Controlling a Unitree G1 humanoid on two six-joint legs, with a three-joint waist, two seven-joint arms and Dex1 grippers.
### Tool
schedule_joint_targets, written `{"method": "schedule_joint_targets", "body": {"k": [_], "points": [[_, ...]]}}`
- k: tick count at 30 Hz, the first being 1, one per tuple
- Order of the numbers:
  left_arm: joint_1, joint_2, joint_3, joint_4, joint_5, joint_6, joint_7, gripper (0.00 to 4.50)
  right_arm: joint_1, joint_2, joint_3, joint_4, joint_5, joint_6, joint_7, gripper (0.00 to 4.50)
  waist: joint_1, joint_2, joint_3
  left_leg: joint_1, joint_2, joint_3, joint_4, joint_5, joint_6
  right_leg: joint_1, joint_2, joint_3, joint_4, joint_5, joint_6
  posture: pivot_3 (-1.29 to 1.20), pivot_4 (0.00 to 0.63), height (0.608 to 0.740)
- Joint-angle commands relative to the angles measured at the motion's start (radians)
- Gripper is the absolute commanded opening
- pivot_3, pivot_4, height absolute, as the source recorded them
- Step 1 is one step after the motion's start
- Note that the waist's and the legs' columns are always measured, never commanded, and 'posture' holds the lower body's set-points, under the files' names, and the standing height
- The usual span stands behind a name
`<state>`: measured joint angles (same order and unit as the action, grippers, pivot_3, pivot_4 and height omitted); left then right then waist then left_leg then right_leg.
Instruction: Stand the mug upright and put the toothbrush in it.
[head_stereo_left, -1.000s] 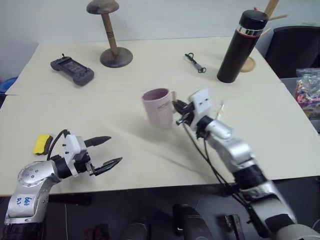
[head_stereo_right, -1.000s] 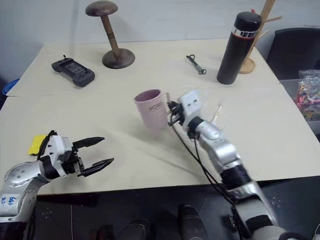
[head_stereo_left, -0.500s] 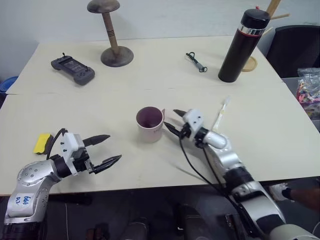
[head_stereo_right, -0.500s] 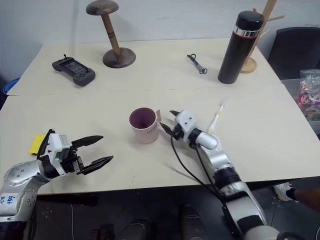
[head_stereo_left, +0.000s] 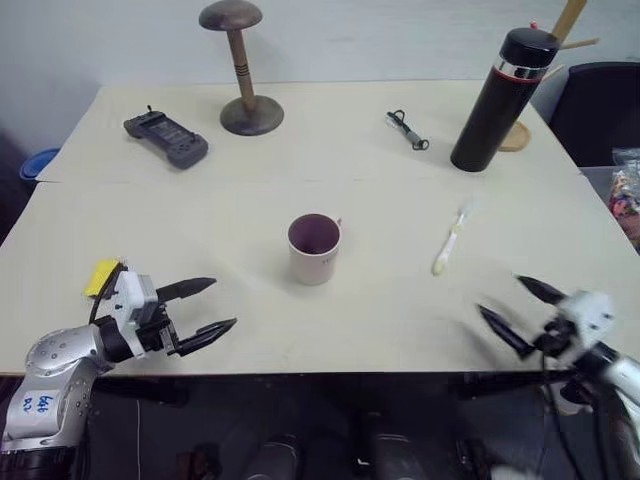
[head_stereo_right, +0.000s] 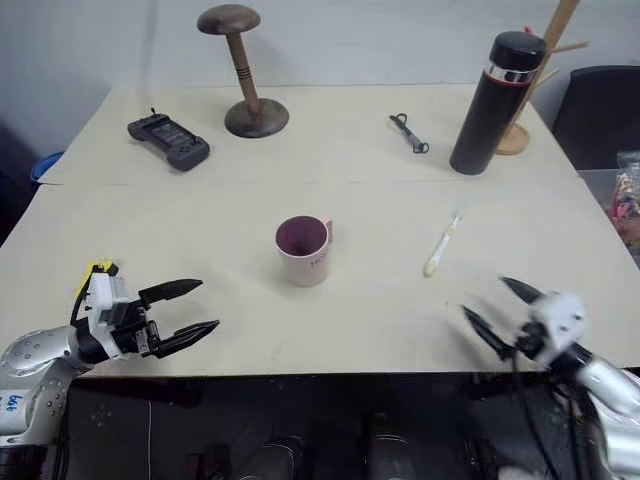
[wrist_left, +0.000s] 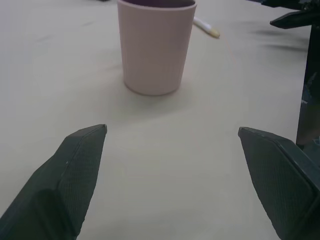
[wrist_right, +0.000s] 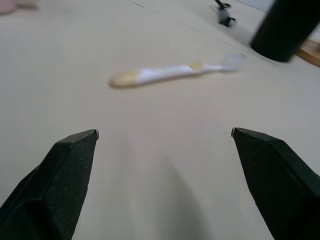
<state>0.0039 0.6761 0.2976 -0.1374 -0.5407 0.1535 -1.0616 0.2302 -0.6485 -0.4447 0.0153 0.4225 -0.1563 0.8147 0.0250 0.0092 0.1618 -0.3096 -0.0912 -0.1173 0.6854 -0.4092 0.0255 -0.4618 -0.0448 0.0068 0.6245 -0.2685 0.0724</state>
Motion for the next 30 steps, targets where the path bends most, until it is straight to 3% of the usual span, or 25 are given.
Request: {"method": "schedule_joint_targets", "body": {"k": [1, 4, 8, 12, 17, 20, 26, 30], "points": [[-0.07, -0.008, -0.026, -0.075, -0.025, -0.003, 0.01, 4.5, -0.004, -0.027, -0.017, -0.039, 0.039, 0.032, 0.034, 4.46, -0.001, 0.0, 0.0, 0.001, 0.0, 0.0, 0.0, 0.0, 0.0, 0.0, 0.0, 0.0, 0.0, 0.0, 0.0, 0.0, 0.15, 0.74], [-0.107, -0.008, -0.057, -0.1, -0.034, 0.017, 0.0, 4.5, -0.088, -0.053, 0.021, -0.091, 0.035, 0.169, -0.023, 4.46, -0.007, 0.001, 0.0, 0.003, 0.001, 0.002, -0.001, 0.0, 0.0, 0.001, 0.0, 0.002, 0.001, 0.0, 0.0, 0.0, 0.15, 0.74], [-0.132, 0.011, -0.066, -0.121, -0.061, 0.066, -0.011, 4.5, -0.311, -0.103, 0.081, -0.172, 0.152, 0.636, -0.185, 4.46, -0.024, 0.001, 0.0, 0.004, 0.001, 0.005, -0.001, 0.0, 0.0, 0.0, 0.001, 0.004, 0.003, 0.0, 0.0, 0.0, 0.15, 0.74], [-0.12, 0.032, -0.078, -0.153, -0.078, 0.114, -0.021, 4.5, -0.603, -0.115, 0.194, -0.083, 0.179, 1.049, -0.308, 4.46, -0.022, 0.001, 0.0, 0.002, 0.004, 0.001, -0.002, -0.001, -0.002, -0.001, 0.002, 0.001, 0.001, -0.001, -0.001, 0.0, 0.15, 0.74], [-0.089, 0.013, -0.085, -0.196, -0.068, 0.118, 0.013, 4.5, -0.838, -0.052, 0.264, 0.113, 0.094, 1.191, -0.414, 4.46, -0.004, 0.001, 0.0, -0.003, 0.002, 0.0, -0.001, 0.0, -0.002, -0.003, 0.001, -0.001, -0.001, -0.001, -0.001, 0.0, 0.15, 0.74], [-0.045, 0.004, -0.07, -0.238, -0.067, 0.12, 0.043, 4.5, -0.925, -0.036, 0.306, 0.204, 0.062, 1.217, -0.404, 3.82, -0.002, 0.001, 0.0, -0.008, 0.001, 0.0, 0.001, 0.0, -0.001, -0.008, 0.001, -0.001, 0.0, 0.0, -0.001, 0.0, 0.15, 0.74], [0.021, 0.0, -0.044, -0.275, -0.058, 0.102, 0.081, 4.5, -0.953, -0.07, 0.407, 0.272, -0.017, 1.213, -0.322, 1.72, -0.001, 0.001, 0.0, -0.021, 0.0, 0.0, 0.012, -0.001, 0.0, -0.018, 0.0, -0.002, 0.004, 0.001, 0.0, 0.0, 0.15, 0.74], [0.031, -0.003, -0.042, -0.281, -0.067, 0.102, 0.096, 4.5, -0.959, -0.074, 0.402, 0.314, -0.042, 1.167, -0.278, 0.61, -0.001, -0.001, -0.001, -0.02, 0.0, 0.0, 0.014, -0.001, 0.0, -0.016, 0.0, -0.002, 0.003, 0.003, 0.0, 0.0, 0.15, 0.74]]}}
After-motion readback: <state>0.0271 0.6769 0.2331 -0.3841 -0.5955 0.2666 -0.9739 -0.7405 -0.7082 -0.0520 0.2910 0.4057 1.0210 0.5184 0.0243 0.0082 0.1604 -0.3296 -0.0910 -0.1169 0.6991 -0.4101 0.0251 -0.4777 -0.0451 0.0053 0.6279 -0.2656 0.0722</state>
